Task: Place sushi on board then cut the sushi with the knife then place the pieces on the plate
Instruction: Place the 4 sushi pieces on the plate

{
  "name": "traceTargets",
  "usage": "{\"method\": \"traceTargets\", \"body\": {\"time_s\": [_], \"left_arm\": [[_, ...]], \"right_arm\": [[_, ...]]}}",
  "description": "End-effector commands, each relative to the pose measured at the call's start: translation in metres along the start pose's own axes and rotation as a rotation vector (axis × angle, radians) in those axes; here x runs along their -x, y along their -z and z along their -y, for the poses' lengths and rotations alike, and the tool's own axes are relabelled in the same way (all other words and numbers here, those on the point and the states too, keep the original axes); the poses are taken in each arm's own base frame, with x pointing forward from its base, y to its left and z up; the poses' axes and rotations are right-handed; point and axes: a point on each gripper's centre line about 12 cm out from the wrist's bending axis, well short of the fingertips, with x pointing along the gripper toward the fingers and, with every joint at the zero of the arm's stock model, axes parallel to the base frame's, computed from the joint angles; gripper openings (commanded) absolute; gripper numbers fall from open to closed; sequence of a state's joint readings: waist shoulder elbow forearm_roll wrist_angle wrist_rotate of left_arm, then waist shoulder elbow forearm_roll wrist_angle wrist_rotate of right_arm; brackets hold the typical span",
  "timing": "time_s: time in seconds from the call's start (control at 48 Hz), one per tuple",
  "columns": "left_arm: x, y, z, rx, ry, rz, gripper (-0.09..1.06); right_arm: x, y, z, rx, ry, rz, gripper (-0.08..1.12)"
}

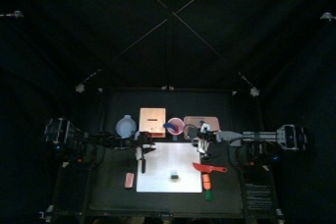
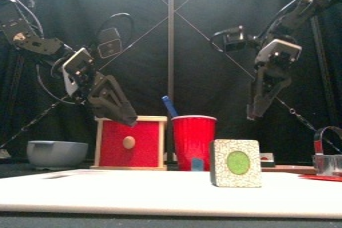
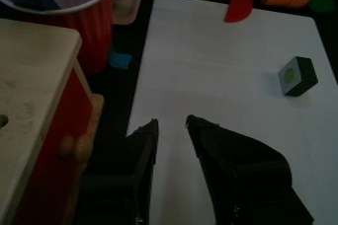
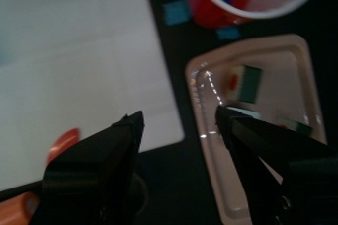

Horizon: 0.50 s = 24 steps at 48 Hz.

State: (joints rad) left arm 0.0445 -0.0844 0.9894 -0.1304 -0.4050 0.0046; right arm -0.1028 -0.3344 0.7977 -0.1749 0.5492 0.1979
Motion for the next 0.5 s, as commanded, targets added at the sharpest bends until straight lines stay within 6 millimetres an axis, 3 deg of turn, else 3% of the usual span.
{"method": "traceTargets", "body": {"time_s": [0.021,0.229,0.5], "left_arm": [[-0.002,-0.011,0.000,0.000,0.001,0.032,0.72],[-0.001,-0.012,0.001,0.001,0.003,0.035,0.72],[-0.001,-0.012,0.000,0.002,0.002,0.035,0.72]], "right_arm": [[0.013,-0.014,-0.039,0.072,-0.095,0.080,0.92],[0.006,-0.028,-0.089,0.065,-0.245,0.167,0.92],[-0.016,-0.035,-0.127,0.002,-0.353,0.242,0.92]]}}
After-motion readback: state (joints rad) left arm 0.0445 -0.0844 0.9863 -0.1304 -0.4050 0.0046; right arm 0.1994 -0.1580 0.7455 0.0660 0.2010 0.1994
